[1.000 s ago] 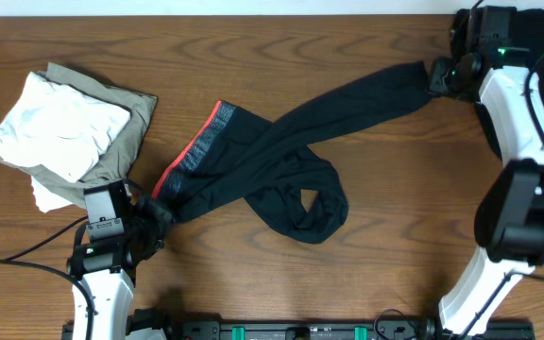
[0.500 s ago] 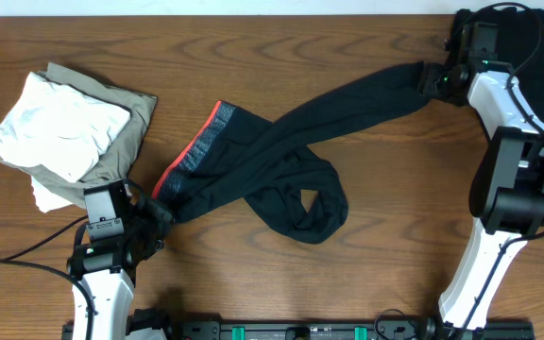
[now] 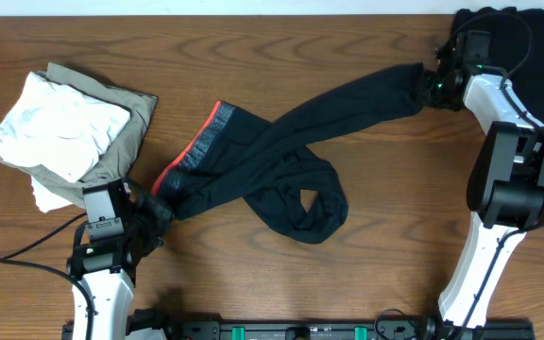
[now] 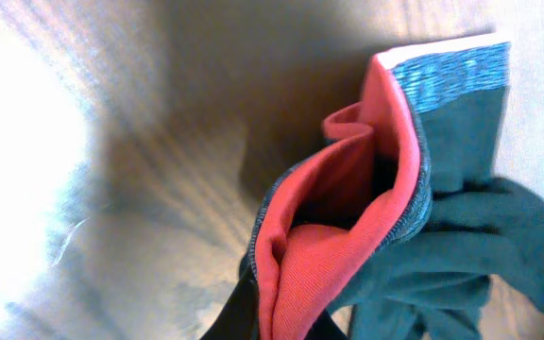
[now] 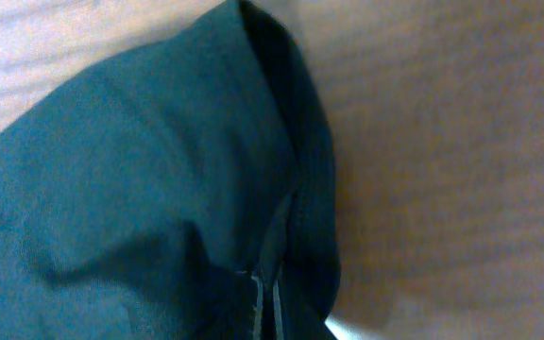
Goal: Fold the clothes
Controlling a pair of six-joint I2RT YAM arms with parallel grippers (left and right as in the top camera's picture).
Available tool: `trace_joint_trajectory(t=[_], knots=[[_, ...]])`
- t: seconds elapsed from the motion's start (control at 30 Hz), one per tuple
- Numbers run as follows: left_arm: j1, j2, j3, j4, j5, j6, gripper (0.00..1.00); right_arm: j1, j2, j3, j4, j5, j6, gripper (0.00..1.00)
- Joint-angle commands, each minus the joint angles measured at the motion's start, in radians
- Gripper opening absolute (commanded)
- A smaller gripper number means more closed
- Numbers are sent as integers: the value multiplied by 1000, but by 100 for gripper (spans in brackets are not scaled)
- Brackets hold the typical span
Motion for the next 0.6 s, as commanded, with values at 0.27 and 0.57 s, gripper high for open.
trace_joint_trajectory(t=[0.27,0.57], knots=[[-60,-7,340,339,166,-48,6,-94,-592,84,-21,52,5,1],[-116,-4,495,372,100,-47,6,-103,-909,84,-399,-273,5,1]])
